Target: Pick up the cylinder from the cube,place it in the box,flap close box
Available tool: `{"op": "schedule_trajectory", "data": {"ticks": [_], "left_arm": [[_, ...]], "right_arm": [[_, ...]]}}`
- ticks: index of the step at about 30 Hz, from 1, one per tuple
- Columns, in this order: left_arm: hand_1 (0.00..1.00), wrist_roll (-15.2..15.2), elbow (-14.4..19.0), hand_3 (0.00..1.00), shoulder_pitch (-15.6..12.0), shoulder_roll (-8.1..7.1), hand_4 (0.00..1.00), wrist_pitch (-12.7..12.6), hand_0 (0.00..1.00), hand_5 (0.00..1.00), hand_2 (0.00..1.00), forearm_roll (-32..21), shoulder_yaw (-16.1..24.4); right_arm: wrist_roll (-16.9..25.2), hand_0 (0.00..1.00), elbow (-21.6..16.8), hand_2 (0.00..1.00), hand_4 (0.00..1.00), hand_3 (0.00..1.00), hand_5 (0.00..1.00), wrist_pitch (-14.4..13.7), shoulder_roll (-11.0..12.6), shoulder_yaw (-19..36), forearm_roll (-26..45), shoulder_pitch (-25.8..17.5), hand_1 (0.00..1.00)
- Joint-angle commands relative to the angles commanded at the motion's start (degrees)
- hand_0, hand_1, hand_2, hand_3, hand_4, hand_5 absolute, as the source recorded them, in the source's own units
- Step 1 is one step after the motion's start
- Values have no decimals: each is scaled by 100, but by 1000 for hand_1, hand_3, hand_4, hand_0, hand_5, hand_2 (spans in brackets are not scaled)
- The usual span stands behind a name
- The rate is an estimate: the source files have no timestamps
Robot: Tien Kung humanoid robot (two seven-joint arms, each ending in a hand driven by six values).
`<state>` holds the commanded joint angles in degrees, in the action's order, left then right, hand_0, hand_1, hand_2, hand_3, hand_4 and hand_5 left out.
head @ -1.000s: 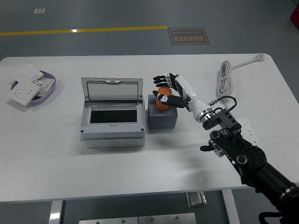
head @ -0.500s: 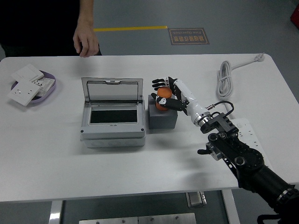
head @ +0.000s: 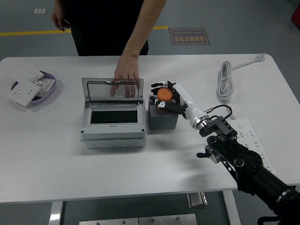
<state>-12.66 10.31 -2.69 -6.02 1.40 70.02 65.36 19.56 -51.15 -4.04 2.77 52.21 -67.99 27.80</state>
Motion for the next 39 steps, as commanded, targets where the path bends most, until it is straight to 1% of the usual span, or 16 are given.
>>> {"op": "schedule_trajectory", "data": {"ticks": [9,10,15,16,21,22,27,28,33,34,38,39], "left_arm": [[587,15,0,583,11,-6,645,-2,604,205,591,-24,-27],[586,16,0,583,12,-6,645,-2,604,204,591,-22,-25],[586,27,0,583,28,-5,645,-5,604,204,591,-33,-33],[586,31,0,583,32,-5,645,-6,604,205,591,-38,-37],[586,43,0,583,46,-4,645,-9,604,205,591,-42,-42],[586,43,0,583,46,-4,645,-9,604,204,591,-42,-42],[586,44,0,583,42,-5,645,-11,604,204,591,-41,-41],[586,44,0,582,42,-5,645,-12,604,205,591,-40,-38],[586,46,0,582,29,1,645,-13,604,205,591,-43,-39],[586,46,0,582,26,2,644,-13,603,204,591,-43,-38],[586,47,0,582,12,11,644,-16,603,204,591,-40,-27],[586,46,0,582,8,15,644,-17,603,204,591,-37,-21]], "right_arm": [[-2,722,7,623,682,639,114,-84,-8,-39,30,-3,655],[-4,722,5,601,487,621,50,-91,-8,-42,30,-3,651],[-67,722,-11,601,487,621,50,-93,-12,-33,-7,-1,651],[-83,732,-13,550,126,583,2,-93,-13,-31,-19,-3,620],[-157,732,-37,550,126,583,2,-91,-12,-23,-85,-15,620],[-166,640,-41,516,2,529,2,-91,-12,-22,-94,-17,576],[-198,640,-73,516,2,529,2,-95,-10,-22,-127,-30,576],[-196,579,-78,490,2,468,2,-99,-9,-22,-128,-33,550],[-152,579,-171,490,2,468,2,-140,0,28,-113,-51,550],[-148,566,-208,480,2,423,2,-145,6,58,-123,-57,533],[-176,566,-423,480,2,423,2,-147,52,253,-200,-85,533],[-202,566,-526,480,2,423,2,-147,79,320,-240,-93,533]]}}
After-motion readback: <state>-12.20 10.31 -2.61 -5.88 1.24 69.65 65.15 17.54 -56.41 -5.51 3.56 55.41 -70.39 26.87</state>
